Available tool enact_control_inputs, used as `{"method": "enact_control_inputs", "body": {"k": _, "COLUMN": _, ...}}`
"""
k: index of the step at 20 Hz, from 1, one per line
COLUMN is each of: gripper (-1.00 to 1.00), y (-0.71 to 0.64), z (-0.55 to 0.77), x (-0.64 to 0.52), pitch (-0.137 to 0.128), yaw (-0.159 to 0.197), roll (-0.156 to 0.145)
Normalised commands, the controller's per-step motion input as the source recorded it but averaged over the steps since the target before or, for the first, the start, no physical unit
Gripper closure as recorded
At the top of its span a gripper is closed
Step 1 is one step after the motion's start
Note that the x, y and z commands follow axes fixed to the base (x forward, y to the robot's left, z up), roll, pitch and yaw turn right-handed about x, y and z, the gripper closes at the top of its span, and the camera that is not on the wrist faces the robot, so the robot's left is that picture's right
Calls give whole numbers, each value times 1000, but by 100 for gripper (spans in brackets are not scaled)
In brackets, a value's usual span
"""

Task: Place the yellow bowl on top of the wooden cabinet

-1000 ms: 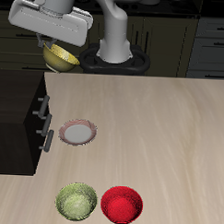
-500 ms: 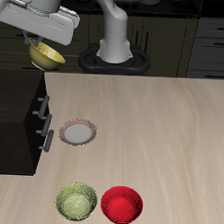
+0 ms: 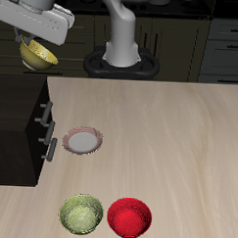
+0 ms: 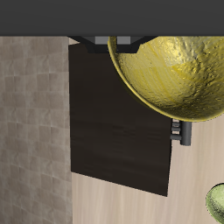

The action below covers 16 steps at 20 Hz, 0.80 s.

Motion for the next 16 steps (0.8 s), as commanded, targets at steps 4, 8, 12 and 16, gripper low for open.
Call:
{"method": "enact_control_inputs", "body": {"k": 4, "gripper": 100, "y": -114, "z": 45, "x": -58, "pitch": -9, "yaw": 0, "roll": -36}}
{"method": "enact_control_inputs", "body": {"k": 8, "gripper": 100, "y": -225, "z": 34, "x": -121, "pitch": -8, "yaw": -34, "roll": -45}}
{"method": "enact_control_inputs", "body": {"k": 12, "gripper": 100, "y": -8, "z": -3, "x": 2, "pitch": -4, "yaw": 21, "roll": -7}}
{"method": "enact_control_inputs", "body": {"k": 16, "gripper": 100, "y": 8, "z": -24, "x": -4, "pitch": -8, "yaw": 13, "roll": 8}}
